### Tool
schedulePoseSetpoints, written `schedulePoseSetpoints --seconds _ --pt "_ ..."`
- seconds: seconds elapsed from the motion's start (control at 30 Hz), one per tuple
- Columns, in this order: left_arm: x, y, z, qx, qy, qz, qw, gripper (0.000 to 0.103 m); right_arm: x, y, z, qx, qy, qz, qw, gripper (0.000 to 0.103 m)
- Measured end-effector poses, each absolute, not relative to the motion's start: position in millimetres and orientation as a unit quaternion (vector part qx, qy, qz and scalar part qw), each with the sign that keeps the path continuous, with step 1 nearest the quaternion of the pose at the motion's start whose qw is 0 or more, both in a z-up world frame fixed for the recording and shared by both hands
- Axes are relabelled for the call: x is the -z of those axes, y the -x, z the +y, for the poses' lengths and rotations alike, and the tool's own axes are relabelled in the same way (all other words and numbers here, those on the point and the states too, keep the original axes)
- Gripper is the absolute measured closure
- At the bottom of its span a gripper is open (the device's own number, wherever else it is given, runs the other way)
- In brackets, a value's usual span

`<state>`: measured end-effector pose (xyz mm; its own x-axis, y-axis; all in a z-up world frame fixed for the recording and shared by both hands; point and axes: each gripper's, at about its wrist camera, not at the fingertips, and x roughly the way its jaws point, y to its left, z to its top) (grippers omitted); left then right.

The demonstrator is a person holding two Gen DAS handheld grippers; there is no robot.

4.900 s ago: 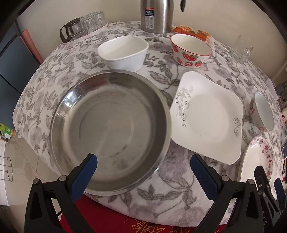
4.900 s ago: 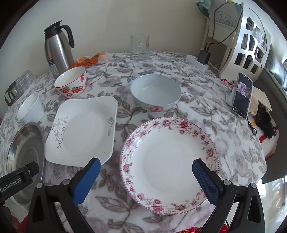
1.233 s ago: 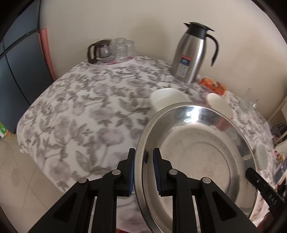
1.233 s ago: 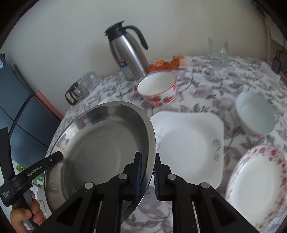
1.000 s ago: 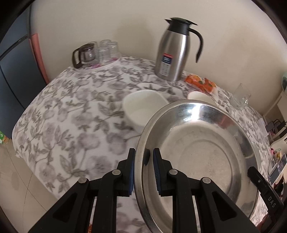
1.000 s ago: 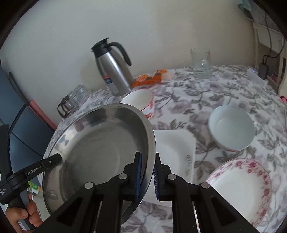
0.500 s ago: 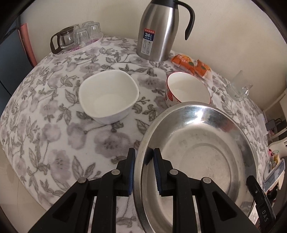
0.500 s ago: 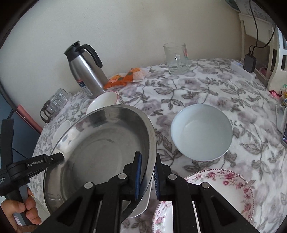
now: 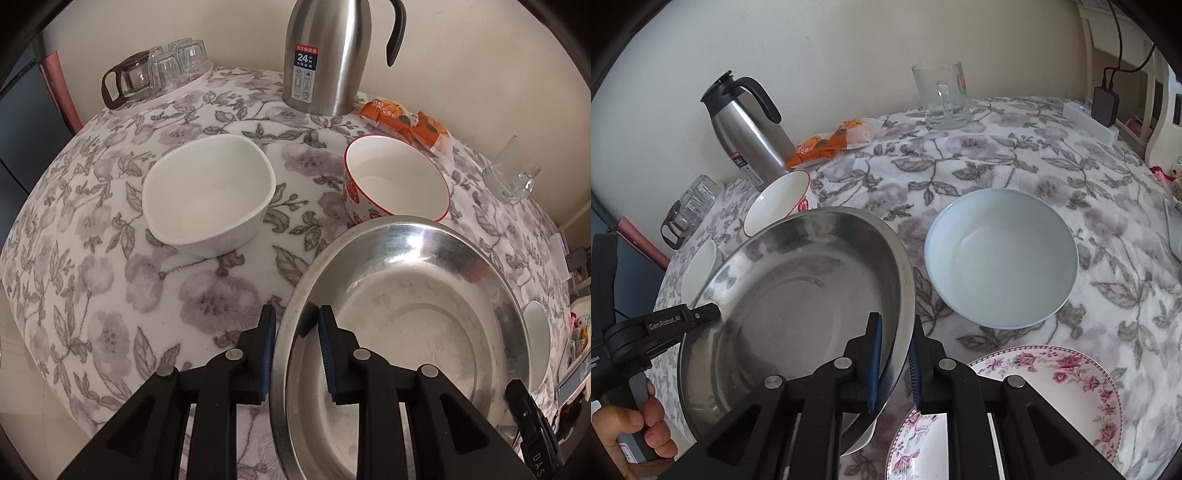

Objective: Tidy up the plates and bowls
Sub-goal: 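Lift the steel basin by its rim with the left gripper and carry it, then lower the steel basin onto the cloth and open the left gripper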

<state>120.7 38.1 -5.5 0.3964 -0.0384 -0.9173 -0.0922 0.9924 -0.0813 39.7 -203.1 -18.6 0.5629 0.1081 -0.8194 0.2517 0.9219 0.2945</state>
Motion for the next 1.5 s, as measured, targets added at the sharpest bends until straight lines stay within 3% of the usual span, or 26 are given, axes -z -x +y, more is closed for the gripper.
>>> schedulePoseSetpoints --seconds 0.63,1.1,1.2,1.27,1.47,1.5 --pt "30 -114 54 -0.020 0.113 0.581 0.805 0.077 36 -41 -187 0.055 -0.129 0.502 0.853 0.086" --pt "36 -110 51 -0.025 0.090 0.596 0.798 0.074 38 -39 -181 0.060 -0.112 0.523 0.843 0.084" --pt "30 -109 52 -0.022 0.091 0.589 0.803 0.074 32 -38 -176 0.063 -0.093 0.519 0.848 0.077" --pt "24 -108 53 -0.019 0.091 0.582 0.808 0.068 27 -37 -173 0.061 -0.082 0.513 0.852 0.071" --pt "6 -101 52 -0.020 0.080 0.556 0.827 0.064 12 -33 -168 0.072 -0.056 0.504 0.859 0.070" --pt "2 -99 53 -0.019 0.081 0.552 0.829 0.061 10 -32 -169 0.074 -0.057 0.502 0.860 0.065"
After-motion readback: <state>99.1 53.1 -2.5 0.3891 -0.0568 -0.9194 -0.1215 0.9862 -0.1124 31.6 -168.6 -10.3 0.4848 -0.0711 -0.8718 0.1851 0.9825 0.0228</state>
